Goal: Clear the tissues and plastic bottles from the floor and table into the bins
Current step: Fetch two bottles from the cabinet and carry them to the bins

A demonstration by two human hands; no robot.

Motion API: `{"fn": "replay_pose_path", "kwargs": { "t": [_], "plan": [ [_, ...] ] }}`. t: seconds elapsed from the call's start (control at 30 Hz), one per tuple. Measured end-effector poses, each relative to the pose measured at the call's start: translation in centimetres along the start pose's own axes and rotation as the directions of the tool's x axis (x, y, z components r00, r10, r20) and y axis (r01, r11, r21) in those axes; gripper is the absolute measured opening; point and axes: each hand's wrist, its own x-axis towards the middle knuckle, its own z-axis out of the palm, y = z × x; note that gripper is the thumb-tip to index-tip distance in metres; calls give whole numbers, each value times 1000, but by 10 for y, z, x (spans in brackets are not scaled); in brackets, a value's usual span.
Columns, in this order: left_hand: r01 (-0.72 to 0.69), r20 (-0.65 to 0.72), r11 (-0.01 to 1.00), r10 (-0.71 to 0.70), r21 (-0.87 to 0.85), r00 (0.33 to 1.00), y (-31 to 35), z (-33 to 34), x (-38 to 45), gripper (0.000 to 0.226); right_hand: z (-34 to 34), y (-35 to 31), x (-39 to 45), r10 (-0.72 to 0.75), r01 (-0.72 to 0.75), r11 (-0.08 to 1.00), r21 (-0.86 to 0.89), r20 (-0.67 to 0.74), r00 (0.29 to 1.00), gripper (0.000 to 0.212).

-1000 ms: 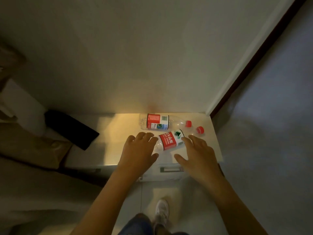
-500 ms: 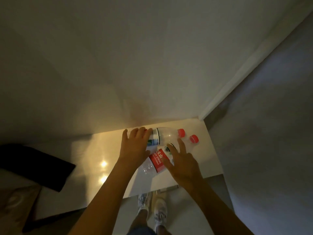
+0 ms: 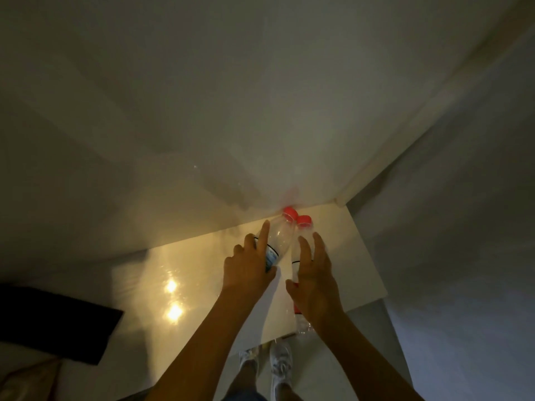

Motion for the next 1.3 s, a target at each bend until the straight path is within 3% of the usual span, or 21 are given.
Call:
{"fn": "replay_pose_path", "kwargs": {
  "t": [0.13, 0.37, 0.5, 0.6, 0.73, 0.9, 1.07, 1.3],
  "plan": [
    [45, -1, 999, -45, -15, 999, -2, -3, 1, 90, 1, 3, -1, 66, -65, 994, 93, -5, 998, 102],
    [87, -1, 995, -87, -46, 996, -4, -6, -2, 86, -2, 7, 10, 147, -151, 979, 140, 35, 988, 113],
    [185, 54, 922, -178, -339, 983, -13, -13, -13, 83, -10, 11, 13, 161, -173, 951, 256, 66, 985, 101],
    [225, 73, 796, -224, -562, 972, -17, -23, -26, 74, -20, 13, 13, 100, -124, 901, 417, 80, 992, 85],
    [188, 27, 605, -264, -774, 964, -21, -35, -46, 69, -42, 8, 10, 14, -94, 776, 623, 132, 991, 85],
    [127, -27, 383, -374, -915, 927, -16, -51, -82, 71, -78, -4, -4, -152, 14, 654, 756, 114, 982, 75],
    [20, -181, 370, -500, -929, 847, 2, -65, -133, 67, -106, -9, -25, -288, 116, 629, 769, 92, 953, 76],
    [-89, -306, 335, -680, -938, 667, 40, -67, -221, 60, -122, -14, -73, -495, 206, 560, 802, 125, 860, 83]
  ]
}}
